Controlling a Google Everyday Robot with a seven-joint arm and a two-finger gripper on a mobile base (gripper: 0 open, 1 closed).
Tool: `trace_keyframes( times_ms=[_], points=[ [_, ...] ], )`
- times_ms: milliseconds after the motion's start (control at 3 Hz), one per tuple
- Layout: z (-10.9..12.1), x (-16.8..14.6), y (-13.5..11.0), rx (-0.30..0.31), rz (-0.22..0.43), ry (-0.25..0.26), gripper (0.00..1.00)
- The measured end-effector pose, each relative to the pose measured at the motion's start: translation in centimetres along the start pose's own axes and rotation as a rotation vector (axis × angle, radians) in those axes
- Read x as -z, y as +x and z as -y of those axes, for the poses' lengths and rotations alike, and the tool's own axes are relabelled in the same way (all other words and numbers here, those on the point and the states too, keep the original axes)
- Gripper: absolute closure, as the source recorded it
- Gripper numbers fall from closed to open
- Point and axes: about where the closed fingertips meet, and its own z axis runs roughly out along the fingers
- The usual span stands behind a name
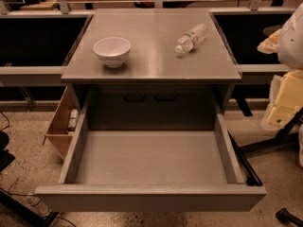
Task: Place water bottle into top drawer
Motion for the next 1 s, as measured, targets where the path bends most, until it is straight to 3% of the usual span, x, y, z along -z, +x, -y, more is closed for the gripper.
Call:
trace_keyframes(
  times_ms=[333,667,1000],
  points=[
    [0.0,0.0,0.0,0.000,0.000,0.000,0.00],
    [3.5,0.1,-2.1,0.078,0.030,0.111,0.00],
    [8.3,0.1,-4.5,0.204,0.007,0.268,0.00]
  ],
)
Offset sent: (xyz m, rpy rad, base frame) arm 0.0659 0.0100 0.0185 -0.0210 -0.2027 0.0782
